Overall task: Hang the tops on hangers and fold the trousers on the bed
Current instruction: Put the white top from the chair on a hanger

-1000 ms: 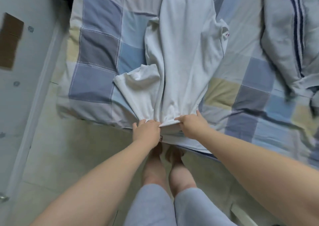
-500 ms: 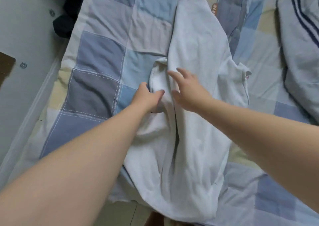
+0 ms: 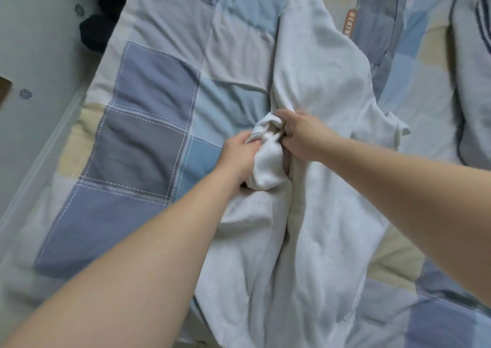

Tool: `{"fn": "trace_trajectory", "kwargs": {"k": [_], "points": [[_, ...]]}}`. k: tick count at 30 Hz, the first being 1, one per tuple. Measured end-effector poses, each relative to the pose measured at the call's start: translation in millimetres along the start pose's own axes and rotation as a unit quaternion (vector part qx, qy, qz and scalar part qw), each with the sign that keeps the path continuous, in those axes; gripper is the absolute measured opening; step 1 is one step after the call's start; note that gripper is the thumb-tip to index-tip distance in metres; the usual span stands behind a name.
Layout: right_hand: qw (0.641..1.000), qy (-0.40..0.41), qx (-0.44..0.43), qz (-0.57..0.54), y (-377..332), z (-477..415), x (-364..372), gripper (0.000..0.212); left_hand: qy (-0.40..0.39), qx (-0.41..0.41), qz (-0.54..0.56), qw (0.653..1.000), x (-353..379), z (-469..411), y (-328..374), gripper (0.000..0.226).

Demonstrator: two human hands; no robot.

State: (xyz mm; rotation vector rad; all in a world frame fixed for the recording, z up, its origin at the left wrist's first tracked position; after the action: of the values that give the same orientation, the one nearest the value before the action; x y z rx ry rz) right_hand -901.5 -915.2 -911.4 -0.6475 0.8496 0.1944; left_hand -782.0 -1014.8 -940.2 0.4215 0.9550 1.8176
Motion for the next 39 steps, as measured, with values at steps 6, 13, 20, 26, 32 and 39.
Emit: {"fn": "trace_trajectory", "kwargs": {"k": [6,13,20,26,32,39], "points": [[0.999,0.011,-0.035,-0.003,-37.7,74.4,-47.1,0.009,0.044,0.007,0.214,0.976,-22.4,104.4,46.9,0.033],[0.962,0.084,-0.258,-0.033,-148.5,234.9,-132.0,0.022,-0.005,0.018,0.373,0.928,-40.2,255.6,132.4,0.045],[0.932,0.147,-0.249,-0.219,-194.6,416.0,-254.4,0.045,0.075,0.151,0.182,0.969,-47.6,414.3,252.7,0.020],[0.869,0.228,-0.223,-0.380,-176.9,553.2,-345.9,0.031,-0.024,0.308,0.046,0.950,7.7,534.3,367.7,0.028],[0.855,0.339,-0.187,-0.345,-158.7,662.8,-400.7,0.023,-0.235,0.411,-0.048,0.880,77.9,606.2,435.8,0.013],[0.786,0.497,-0.103,-0.353,-155.2,761.0,-400.5,0.013,-0.381,0.488,-0.105,0.778,133.5,685.5,456.8,0.031]]}}
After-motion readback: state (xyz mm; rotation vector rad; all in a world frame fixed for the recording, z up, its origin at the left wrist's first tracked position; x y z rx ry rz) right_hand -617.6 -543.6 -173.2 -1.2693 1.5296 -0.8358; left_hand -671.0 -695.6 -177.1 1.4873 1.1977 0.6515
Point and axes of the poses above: each hand's wrist, its own z-axis away from the middle knuckle, its own x-axis out of the palm, y = z × x, the point moved 10 cm from there along -z, towards the middle knuckle, and after that the axes turned 2 degrees about -z, right-handed, at the moved point
